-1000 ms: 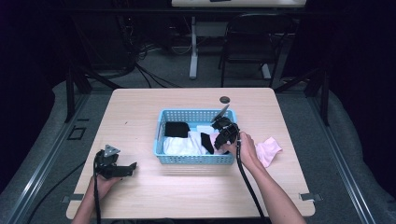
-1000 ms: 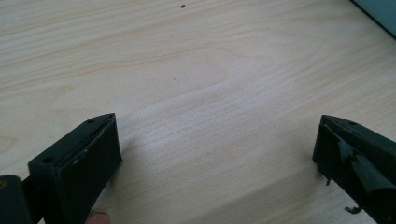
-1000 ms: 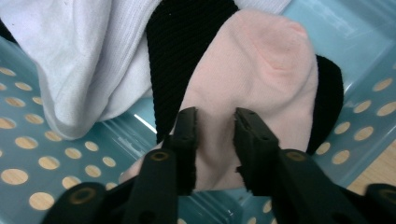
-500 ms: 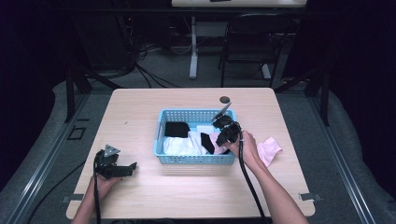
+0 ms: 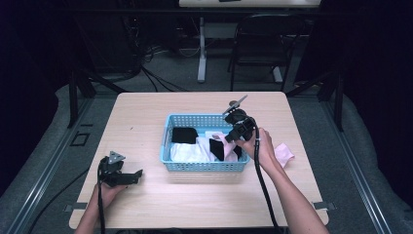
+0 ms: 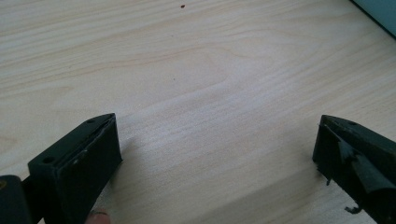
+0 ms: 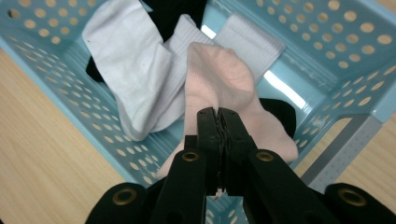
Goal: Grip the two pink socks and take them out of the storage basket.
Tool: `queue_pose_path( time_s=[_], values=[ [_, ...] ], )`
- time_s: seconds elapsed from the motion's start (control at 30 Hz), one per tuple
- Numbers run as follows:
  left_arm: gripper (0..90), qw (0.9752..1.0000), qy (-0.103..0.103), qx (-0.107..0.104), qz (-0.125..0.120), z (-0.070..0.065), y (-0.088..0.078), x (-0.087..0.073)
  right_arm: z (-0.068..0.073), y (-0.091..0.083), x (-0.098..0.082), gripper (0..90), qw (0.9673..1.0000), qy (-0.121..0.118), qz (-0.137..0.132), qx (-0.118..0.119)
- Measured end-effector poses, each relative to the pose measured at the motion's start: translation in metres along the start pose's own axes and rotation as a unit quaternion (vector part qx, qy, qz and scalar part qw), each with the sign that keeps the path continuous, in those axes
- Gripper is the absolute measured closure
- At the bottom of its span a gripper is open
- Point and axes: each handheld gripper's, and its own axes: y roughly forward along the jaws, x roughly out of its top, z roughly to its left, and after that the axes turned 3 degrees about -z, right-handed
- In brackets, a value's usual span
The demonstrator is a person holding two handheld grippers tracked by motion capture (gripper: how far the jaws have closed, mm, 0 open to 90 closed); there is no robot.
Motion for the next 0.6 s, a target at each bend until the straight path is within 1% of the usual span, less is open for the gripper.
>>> queue_pose_path(
  time_s=[0.03,0.07,0.1,0.13,0.17,0.23,0.3,0.33,0.37,0.47,0.53,0.6],
  values=[
    [0.8,1.0,0.0,0.0,0.0,0.0,0.0,0.0,0.0,0.0,0.0,88.4,1.0,0.0,0.0,0.0],
    [0.8,1.0,0.0,0.0,0.0,0.0,0.0,0.0,0.001,-0.007,0.003,88.5,1.0,-0.004,-0.004,-0.001],
    [0.8,1.0,0.0,0.0,0.0,0.0,0.0,0.0,0.001,-0.007,0.003,88.5,1.0,-0.004,-0.004,-0.001],
    [0.8,1.0,0.0,0.0,0.001,0.0,0.0,0.0,0.003,-0.013,0.006,88.5,0.9999,-0.008,-0.01,-0.001],
    [0.8,1.0,0.0,0.0,0.001,0.0,0.0,0.0,0.003,-0.013,0.006,88.5,0.9999,-0.008,-0.01,-0.001],
    [0.8,1.0,0.0,0.0,0.0,0.0,0.0,0.0,0.005,-0.023,0.01,88.5,0.9997,-0.01,-0.021,-0.003],
    [0.8,1.0,0.0,0.0,0.0,0.0,0.0,0.0,0.005,-0.026,0.011,88.5,0.9996,-0.01,-0.025,-0.004],
    [0.8,1.0,0.0,0.0,0.0,0.0,0.0,0.0,0.006,-0.032,0.014,88.5,0.9995,-0.013,-0.028,-0.004],
    [0.8,1.0,0.0,0.0,0.0,0.0,0.0,0.0,0.006,-0.032,0.014,88.5,0.9995,-0.013,-0.028,-0.004],
    [0.8,1.0,0.0,0.0,0.0,0.0,0.0,0.0,0.007,-0.043,0.018,88.4,0.9992,-0.015,-0.037,-0.005],
    [0.8,1.0,0.0,0.0,0.0,0.0,0.0,0.0,0.007,-0.046,0.019,88.5,0.9991,-0.014,-0.04,-0.005],
    [0.8,1.0,0.0,0.0,0.0,0.0,0.0,0.0,0.006,-0.053,0.021,88.4,0.9989,-0.014,-0.044,-0.009]
  ],
)
